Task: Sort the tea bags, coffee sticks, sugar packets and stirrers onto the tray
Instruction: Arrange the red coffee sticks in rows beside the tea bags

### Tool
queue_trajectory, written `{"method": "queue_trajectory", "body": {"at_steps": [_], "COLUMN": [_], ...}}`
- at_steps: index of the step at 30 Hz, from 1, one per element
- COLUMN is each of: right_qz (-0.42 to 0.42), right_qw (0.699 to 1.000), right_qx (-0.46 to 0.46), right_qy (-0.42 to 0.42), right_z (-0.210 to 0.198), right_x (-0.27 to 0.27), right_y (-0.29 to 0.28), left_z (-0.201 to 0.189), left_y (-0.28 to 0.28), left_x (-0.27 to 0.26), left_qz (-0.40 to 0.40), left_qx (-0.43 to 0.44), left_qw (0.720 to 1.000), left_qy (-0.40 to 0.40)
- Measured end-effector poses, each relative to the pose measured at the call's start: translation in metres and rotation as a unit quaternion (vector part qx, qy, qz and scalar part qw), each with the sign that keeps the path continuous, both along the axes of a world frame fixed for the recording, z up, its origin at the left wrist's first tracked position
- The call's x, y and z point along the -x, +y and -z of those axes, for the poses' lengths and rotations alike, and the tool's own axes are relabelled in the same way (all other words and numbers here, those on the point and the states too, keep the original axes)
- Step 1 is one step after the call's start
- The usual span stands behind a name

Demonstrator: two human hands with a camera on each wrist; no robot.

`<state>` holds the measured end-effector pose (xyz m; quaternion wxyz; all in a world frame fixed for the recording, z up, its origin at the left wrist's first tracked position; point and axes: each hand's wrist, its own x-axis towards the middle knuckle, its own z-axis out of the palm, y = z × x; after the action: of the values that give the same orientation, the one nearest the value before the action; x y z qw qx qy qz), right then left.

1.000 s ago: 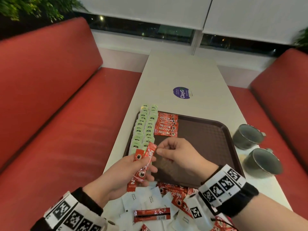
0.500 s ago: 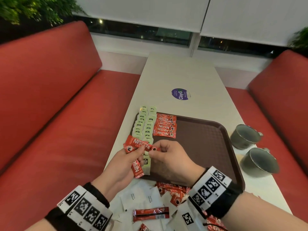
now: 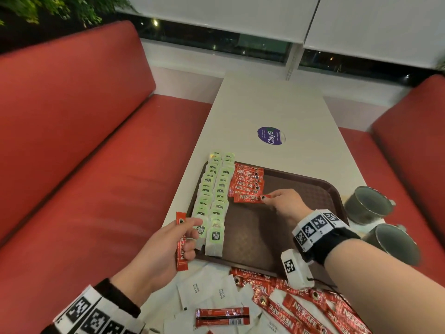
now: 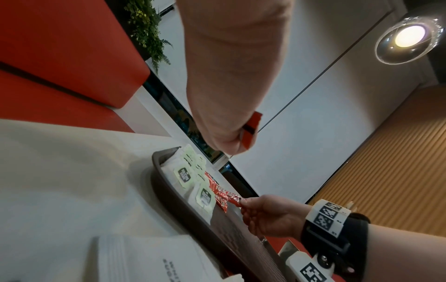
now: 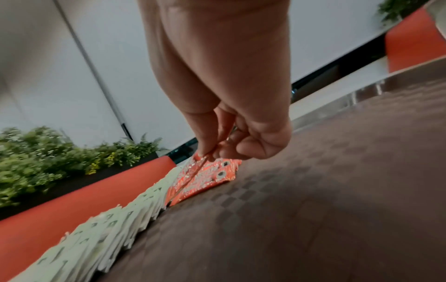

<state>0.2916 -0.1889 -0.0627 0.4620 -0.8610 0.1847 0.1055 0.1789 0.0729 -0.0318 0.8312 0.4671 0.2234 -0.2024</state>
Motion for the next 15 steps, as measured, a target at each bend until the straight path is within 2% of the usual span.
{"method": "queue_trajectory", "body": {"at_steps": [3,6,8,12,15], "right_qz": [-0.004,-0.031,-0.049,-0.05,-0.074], "right_qw": [1.0,0.996,0.992,0.992,0.981], "right_qx": [0.013,0.076,0.104,0.104,0.162], "right_qy": [0.025,0.038,0.054,0.055,0.072], "right_z": [0.01,0.016,0.017,0.016,0.012], "right_x": [-0.007,-0.016,-0.021,-0.025,-0.028], "right_y": [0.005,0.008,0.01,0.01,0.013], "left_z": [-0.001,-0.002,-0.002,0.0,-0.001], "left_y": [0.002,0.003,0.004,0.005,0.005], "left_x": [0.001,0.001,0.002,0.003,0.002], "left_qz": [0.001,0.004,0.005,0.008,0.009], "left_qx": [-0.006,-0.01,-0.013,-0.016,-0.016], "left_qw": [1.0,1.0,1.0,1.0,1.0], "left_qy": [-0.004,-0.005,-0.006,-0.007,-0.006]}}
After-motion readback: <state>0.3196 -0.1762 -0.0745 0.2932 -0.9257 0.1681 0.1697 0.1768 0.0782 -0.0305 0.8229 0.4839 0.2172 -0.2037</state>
